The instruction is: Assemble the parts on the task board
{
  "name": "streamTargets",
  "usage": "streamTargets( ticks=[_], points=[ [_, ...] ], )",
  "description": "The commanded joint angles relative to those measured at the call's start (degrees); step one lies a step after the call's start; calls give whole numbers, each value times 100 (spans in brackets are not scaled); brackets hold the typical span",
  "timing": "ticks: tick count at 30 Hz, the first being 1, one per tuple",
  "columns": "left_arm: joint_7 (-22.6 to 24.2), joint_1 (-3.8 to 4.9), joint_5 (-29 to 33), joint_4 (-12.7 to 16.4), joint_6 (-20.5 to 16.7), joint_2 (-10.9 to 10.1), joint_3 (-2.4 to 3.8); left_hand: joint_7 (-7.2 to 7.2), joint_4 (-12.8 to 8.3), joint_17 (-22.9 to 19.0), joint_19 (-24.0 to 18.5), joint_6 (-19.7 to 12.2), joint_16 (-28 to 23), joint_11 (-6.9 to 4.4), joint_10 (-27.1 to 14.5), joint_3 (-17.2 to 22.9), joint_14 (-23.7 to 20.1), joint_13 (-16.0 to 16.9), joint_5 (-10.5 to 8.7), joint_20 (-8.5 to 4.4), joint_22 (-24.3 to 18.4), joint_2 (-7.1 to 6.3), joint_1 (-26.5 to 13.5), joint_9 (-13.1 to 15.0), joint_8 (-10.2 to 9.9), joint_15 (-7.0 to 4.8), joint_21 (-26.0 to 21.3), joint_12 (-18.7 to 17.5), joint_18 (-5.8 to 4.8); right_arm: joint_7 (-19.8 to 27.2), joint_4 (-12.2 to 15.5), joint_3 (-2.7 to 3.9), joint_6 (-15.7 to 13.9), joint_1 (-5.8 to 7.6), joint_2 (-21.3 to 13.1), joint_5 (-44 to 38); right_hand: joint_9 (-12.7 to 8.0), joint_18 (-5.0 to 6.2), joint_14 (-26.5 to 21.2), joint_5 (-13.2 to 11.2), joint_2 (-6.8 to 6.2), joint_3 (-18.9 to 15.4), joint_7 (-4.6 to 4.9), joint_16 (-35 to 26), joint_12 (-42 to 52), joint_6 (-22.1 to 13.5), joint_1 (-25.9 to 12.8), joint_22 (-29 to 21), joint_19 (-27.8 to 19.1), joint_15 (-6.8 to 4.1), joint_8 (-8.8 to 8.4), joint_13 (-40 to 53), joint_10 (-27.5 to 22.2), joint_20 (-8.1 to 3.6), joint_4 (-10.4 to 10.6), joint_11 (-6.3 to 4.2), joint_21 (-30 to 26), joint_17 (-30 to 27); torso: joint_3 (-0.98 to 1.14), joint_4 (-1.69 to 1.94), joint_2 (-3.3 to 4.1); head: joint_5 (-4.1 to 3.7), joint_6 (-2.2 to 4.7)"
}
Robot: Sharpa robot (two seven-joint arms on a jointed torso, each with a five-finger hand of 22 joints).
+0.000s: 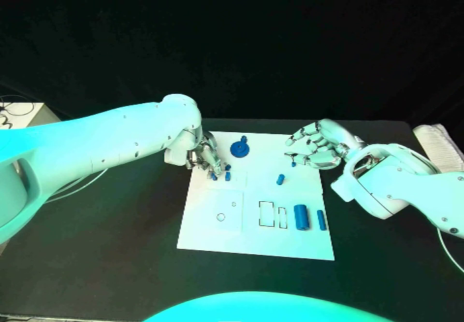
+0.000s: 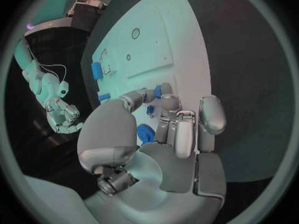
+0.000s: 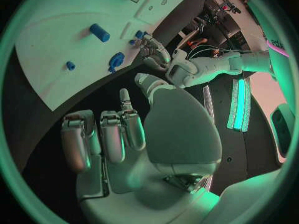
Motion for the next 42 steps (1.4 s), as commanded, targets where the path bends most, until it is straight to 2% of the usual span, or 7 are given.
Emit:
streamTargets(
  ticks=[1, 6, 16, 18, 26, 32, 42],
  points=[
    [39, -58, -1, 42, -82, 19, -30, -77, 76, 1510, 12, -61, 25, -157, 129, -147, 617, -14, -11, -10, -15, -36, -40, -26, -16, -41, -45, -22, -43, 53, 6, 0, 47, -3, -1, -56, 7, -83, 574, 20, -40, 27, -10, -33, -3, -40, 9, 1505, 600, -31, 40, 966, 24, -4, 3, -31, 13, 1384, 0, 5, -4, 0, 5],
    [38, -58, -30, 53, -81, 2, -38, -83, 309, 1510, 25, -37, 25, -161, 108, -531, 617, -21, -33, -16, -31, -82, -57, -73, -36, -47, -75, -25, -43, 55, 7, 0, 45, -3, -4, -56, 6, -82, 571, 22, -42, 31, -9, -37, -8, -48, 6, 1504, 598, -31, 44, 961, 19, -4, 4, -30, 10, 1376, -1, 4, -3, -2, 6],
    [37, -58, -93, 102, -115, -61, -53, -91, 500, 1510, 33, -9, 25, -167, 98, -862, 617, -12, -127, -20, -45, -130, 28, -122, -58, -52, -100, -20, -42, 57, 10, 0, 39, -3, -13, -56, 6, -82, 571, 22, -42, 31, -9, -37, -8, -48, 6, 1504, 598, -31, 44, 961, 19, -4, 4, -30, 10, 1376, -3, 3, -1, -3, 23],
    [41, -59, -107, 124, -155, -80, -53, -94, 619, 1510, 41, 0, 25, -170, 88, -1003, 617, -14, -570, -21, -46, -123, 123, -156, -76, -53, -110, -23, -42, 59, 11, 0, 37, -3, -13, -56, 6, -82, 571, 22, -42, 31, -9, -37, -8, -48, 6, 1504, 598, -31, 44, 961, 19, -4, 4, -30, 10, 1376, -5, 4, -2, -5, 26],
    [88, -66, -178, 272, -540, -236, -39, -82, 1054, 1510, 56, 31, 25, -158, 76, -1308, 617, -10, -1263, -23, -53, -183, 290, -221, -80, -47, -133, -15, -41, 78, 7, 0, 8, -4, -18, -55, 4, -79, 570, 23, -46, 31, -8, -39, -17, -54, 2, 1495, 592, -31, 46, 953, 10, -4, 5, -29, -2, 1371, -10, -4, 2, -18, 29],
    [143, -67, -230, 455, -1002, -399, 49, -42, 1304, 1419, 62, -31, -19, -127, -20, -1457, 587, -185, -1424, -21, -59, -222, 332, -226, -61, -30, -143, -104, -39, 88, 4, 0, -10, -5, -24, -54, 4, -79, 570, 23, -46, 31, -8, -39, -17, -54, 2, 1495, 592, -31, 46, 953, 10, -4, 5, -29, -2, 1371, -6, 4, 0, -37, 23],
    [211, -69, -168, 761, -1582, -626, 262, -20, 1354, 1351, 28, -76, -53, -109, -67, -1516, 564, -231, -1430, -17, -105, -248, 330, -221, -52, -20, -173, -127, -28, 96, -10, 0, -18, -9, -28, -54, 4, -79, 570, 23, -46, 31, -8, -39, -17, -54, 2, 1495, 592, -31, 46, 953, 10, -4, 5, -29, -2, 1371, -11, 3, 1, -54, 44]
  ],
)
